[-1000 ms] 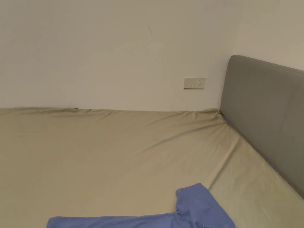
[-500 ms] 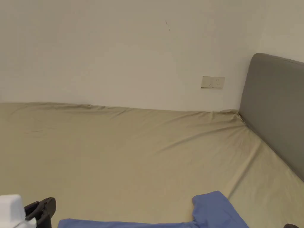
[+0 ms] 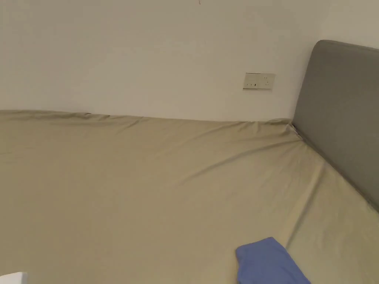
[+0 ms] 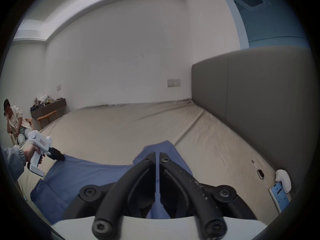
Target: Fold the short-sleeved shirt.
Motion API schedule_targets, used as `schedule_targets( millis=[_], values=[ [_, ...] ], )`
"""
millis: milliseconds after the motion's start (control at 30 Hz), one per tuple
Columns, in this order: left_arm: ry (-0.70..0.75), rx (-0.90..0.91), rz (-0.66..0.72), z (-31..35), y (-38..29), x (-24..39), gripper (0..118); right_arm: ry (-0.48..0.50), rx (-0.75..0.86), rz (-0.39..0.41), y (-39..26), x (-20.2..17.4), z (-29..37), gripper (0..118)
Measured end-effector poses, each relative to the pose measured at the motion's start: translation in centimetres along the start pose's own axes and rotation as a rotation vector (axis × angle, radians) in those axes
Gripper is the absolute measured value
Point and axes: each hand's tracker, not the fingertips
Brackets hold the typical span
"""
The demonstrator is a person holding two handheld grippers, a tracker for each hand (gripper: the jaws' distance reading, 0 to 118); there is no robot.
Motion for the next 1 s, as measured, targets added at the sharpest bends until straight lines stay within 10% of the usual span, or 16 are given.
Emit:
schedule_targets(
  millis=[67, 267, 367, 567, 633, 700, 1000],
  values=[
    [-0.001, 0.041, -0.026, 0.3, -0.4, 0.2, 0, -0.021, -0.087, 0.025, -0.1, 0.5, -2.7, 18],
    [-0.083, 0.098, -0.049, 3.9, -1.8, 1.0, 0, -0.016, -0.37, -0.012, -0.9, 4.7, -13.3, 37],
    [-0.129, 0.123, -0.042, 5.2, -2.5, 0.9, 0, -0.077, -0.506, -0.029, -1.3, 6.0, -17.6, 65],
    [-0.127, 0.115, -0.079, 5.8, -3.5, 1.3, 0, -0.124, -0.62, -0.083, -3.7, 7.4, -21.4, 77],
    [-0.121, 0.109, -0.077, 5.6, -3.5, 1.0, 0, -0.133, -0.616, -0.045, -3.6, 7.0, -21.4, 68],
    [-0.123, 0.11, -0.064, 5.7, -3.7, 1.0, 0, -0.055, -0.591, -0.019, -3.1, 7.1, -20.9, 6],
    [-0.15, 0.176, -0.04, 10.7, -4.0, -0.4, 0, 0.032, -0.453, -0.087, 1.5, 7.2, -13.5, 5]
  ],
)
